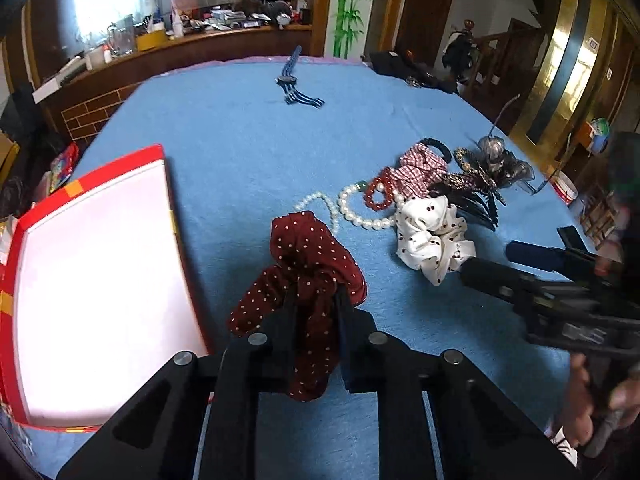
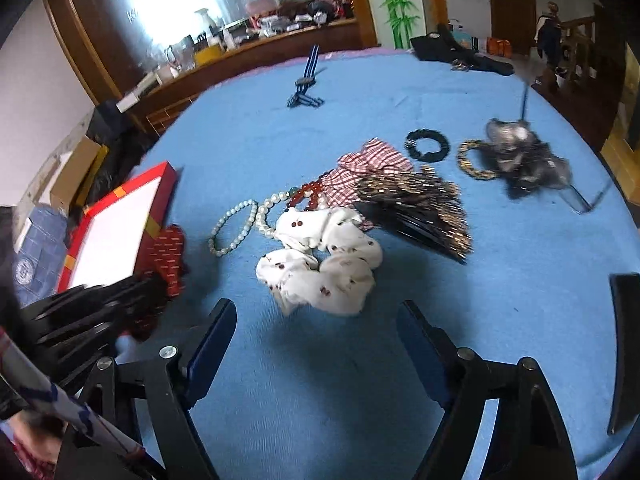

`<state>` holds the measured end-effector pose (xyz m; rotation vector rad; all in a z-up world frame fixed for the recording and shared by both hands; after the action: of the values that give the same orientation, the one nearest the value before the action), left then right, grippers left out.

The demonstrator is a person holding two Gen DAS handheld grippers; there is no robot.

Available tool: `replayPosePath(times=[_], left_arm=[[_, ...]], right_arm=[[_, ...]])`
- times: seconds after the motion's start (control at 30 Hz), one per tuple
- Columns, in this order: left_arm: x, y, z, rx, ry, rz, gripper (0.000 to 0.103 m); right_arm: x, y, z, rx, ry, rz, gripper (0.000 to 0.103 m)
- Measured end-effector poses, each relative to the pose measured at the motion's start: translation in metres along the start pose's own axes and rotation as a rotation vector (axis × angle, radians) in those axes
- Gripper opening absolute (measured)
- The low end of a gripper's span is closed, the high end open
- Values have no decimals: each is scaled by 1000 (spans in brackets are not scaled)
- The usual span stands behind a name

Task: Organize jewelry
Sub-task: 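Grasp the red polka-dot scrunchie with the left gripper while the right grasps the white dotted scrunchie, then carry both scrunchies over the red-rimmed white tray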

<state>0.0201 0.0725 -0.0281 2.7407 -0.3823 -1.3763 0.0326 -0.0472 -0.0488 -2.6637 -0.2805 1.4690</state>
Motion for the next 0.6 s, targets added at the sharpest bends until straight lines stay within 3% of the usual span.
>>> replayPosePath(times=[0.1, 0.17, 0.23, 0.27, 0.33, 0.6], left_arm=[[-5, -5, 1, -7, 11, -5, 16], [-7, -11, 1, -16, 17, -6, 16], [-9, -15, 1, -25, 20, -8, 16], [-10, -16, 0, -31, 23, -9, 16], [-12, -18, -1, -39, 29, -8, 16], [-31, -36, -7, -68, 68, -23, 16]], right_arm=[[18, -1, -2, -2, -37, 32, 83], [30, 2, 0, -10, -68, 57, 69], [38, 2, 5, -12, -107, 51, 27], [39, 3, 7, -10, -108, 52, 23], [31, 3, 6, -20, -82, 52, 17], [-19, -22, -10, -69, 21, -13, 16]])
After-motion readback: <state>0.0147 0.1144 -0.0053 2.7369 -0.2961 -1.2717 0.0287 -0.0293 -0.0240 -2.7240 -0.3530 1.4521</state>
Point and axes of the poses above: each gripper's, at about its wrist camera, not at the fingertips, and x roughly the way its jaws point, y to its right, z to its underside, the point moved 10 cm from there along x, roughly the way its jaws point, and after that the axes turned 4 degrees about z, right-handed, at the moved point
